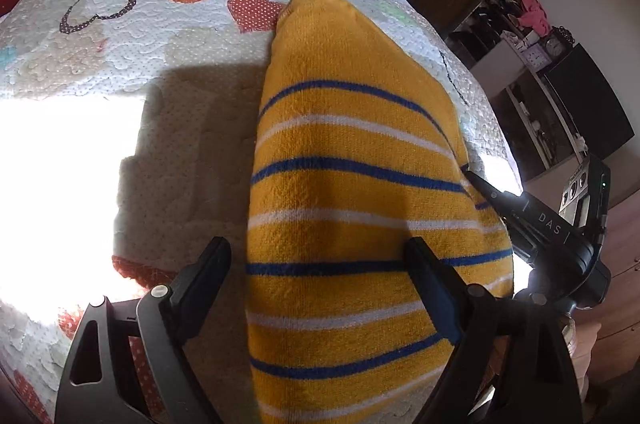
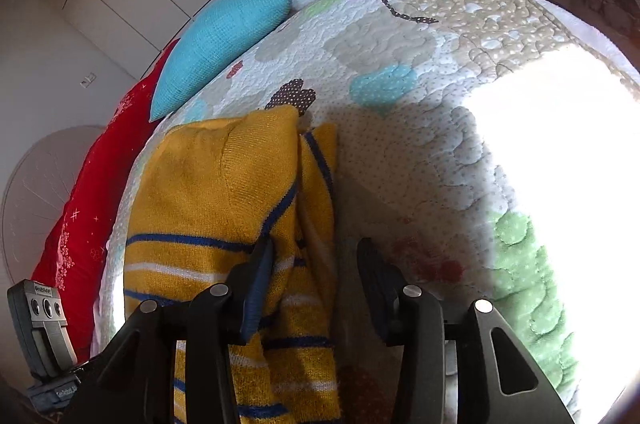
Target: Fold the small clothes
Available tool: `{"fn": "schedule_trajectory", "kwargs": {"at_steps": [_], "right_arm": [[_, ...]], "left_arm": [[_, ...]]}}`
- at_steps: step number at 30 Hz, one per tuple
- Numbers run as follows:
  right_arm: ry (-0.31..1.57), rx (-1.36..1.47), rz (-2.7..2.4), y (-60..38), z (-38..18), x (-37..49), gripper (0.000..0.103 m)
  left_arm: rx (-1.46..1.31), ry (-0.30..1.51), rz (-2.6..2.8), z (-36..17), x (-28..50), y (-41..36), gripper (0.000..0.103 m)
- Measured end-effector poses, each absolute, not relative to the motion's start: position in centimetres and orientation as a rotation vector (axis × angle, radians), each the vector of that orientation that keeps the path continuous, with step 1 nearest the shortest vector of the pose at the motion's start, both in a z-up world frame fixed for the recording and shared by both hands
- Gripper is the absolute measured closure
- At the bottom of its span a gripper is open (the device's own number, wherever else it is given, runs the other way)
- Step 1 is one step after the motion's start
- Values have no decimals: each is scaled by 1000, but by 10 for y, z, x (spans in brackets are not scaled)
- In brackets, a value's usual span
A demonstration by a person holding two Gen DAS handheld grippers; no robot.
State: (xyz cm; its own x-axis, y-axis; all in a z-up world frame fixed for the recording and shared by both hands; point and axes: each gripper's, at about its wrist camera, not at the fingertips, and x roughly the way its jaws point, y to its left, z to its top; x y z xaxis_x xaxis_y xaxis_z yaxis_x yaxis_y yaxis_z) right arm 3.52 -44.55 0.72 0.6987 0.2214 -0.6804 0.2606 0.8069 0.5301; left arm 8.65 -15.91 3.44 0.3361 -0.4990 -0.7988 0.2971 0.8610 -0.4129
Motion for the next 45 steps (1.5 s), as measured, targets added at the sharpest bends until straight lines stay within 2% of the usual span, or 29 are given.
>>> {"fn": "schedule_trajectory", "kwargs": {"at_steps": [4,8,10,11,16,19,26,32,37,45], "right_arm": [[742,527,-116,-436,39,1,52],[672,459,-129,-418,61,-33,49],[652,420,-134,-404,70,-47,48],[641,405,-131,-397,73,-54,46],[601,373,-111,-367,87,-82,36],[600,352,-99,-349,88,-96,32],[655,369,-81,-324,75,-117,30],[690,334,-70,-304,65,-124,26],[734,302,-68,-294,52,-118,26],[769,284,-89,-292,42,-118,26]], "left_arm": [[-126,955,-437,71,50,-144,15],[-64,715,-299,115,9,-126,14],[-51,575,-224,136,-14,-117,1],[-57,511,-198,147,-23,-112,0],[-77,281,-106,186,-64,-87,0],[-85,235,-110,197,-80,-76,0],[-62,337,-168,185,-101,-66,0],[-2,571,-138,148,-99,-71,0],[11,693,-141,115,-96,-75,0],[45,753,-128,99,-97,-81,0]]}}
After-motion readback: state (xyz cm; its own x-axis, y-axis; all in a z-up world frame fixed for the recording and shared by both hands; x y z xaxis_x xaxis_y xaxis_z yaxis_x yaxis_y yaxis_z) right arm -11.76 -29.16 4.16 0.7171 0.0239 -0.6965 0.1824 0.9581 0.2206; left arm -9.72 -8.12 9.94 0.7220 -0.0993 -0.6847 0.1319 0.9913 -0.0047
